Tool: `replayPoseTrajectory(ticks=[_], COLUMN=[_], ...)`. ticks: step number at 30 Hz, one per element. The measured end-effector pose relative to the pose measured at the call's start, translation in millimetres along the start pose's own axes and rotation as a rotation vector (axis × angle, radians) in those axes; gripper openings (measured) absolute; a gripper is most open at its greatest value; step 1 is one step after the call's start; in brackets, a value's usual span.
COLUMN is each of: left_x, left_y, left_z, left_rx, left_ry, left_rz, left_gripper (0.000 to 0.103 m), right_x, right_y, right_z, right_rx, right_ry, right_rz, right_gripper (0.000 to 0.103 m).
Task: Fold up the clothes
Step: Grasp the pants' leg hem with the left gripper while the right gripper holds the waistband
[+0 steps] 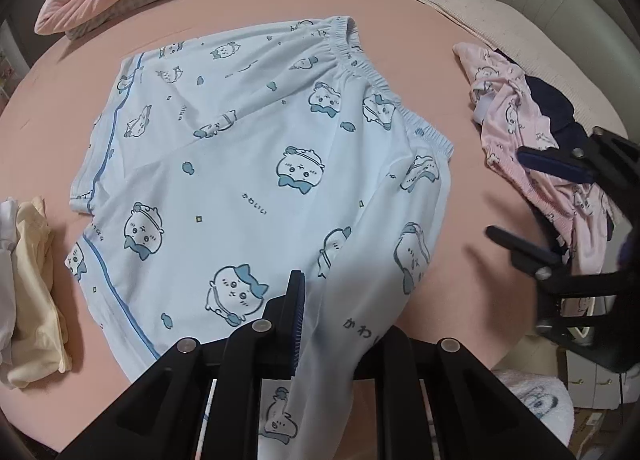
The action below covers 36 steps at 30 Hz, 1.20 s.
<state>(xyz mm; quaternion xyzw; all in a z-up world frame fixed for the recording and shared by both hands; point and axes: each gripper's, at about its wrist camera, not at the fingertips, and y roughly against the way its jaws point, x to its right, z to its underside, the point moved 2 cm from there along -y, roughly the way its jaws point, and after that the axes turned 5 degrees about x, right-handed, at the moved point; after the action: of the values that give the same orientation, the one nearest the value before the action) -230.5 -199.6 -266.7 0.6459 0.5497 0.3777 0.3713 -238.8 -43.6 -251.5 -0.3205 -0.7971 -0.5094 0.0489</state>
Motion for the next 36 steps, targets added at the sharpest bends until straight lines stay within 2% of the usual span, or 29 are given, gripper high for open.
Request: replayPoseTrajectory(ticks=[2, 6, 13, 21, 26, 27, 28, 29, 31, 34, 35, 36], left_x=[-2, -8, -22, -29, -28, -28, -29, -30, -33, -38, -39, -40], left_y=[4, 12, 12, 15, 16, 16, 16, 15, 15, 23, 28, 33], left_z=[3, 1, -2, -3, 1, 3, 5, 7, 12, 23, 27, 30], left_rx=[0.014, 0.048, 0.039, 0.061, 0.059, 0.055, 0.049, 0.038, 0.014, 0.016, 0.022, 0.029], left_ry=[-0.004, 0.013, 0.034, 0.078, 0.082, 0.084, 0.092, 0.104, 0.126, 0.126, 0.124, 0.124], left_rz=[0.004, 0.05, 0.081, 0.111, 0.099, 0.095, 0.088, 0.072, 0.025, -0.032, -0.022, -0.015], left_gripper=[0.012, 0.012, 0.012, 0.012, 0.012, 0.012, 0.012, 0.012, 0.021, 0.045, 0.06, 0.067], right_x=[-9, -19, -40, -49, -55, -58, -60, -62, -69, -79, -78, -72], right_y=[-7, -21, -44, -75, -82, -83, -84, -86, -91, -94, -93, -90], right_z=[-4, -11, -28, -37, -39, -38, -37, -36, -36, -36, -37, -39], right_rx=[0.018, 0.047, 0.071, 0.102, 0.115, 0.115, 0.115, 0.097, 0.068, 0.041, 0.035, 0.03], right_ry=[0.076, 0.103, 0.215, 0.366, 0.378, 0.385, 0.391, 0.38, 0.372, 0.404, 0.397, 0.364], right_rz=[0.029, 0.007, 0.078, 0.258, 0.3, 0.296, 0.291, 0.267, 0.248, 0.273, 0.266, 0.238], right_gripper=[0.054, 0.054, 0.054, 0.054, 0.054, 0.049, 0.036, 0.029, 0.01, 0.006, 0.006, 0.005])
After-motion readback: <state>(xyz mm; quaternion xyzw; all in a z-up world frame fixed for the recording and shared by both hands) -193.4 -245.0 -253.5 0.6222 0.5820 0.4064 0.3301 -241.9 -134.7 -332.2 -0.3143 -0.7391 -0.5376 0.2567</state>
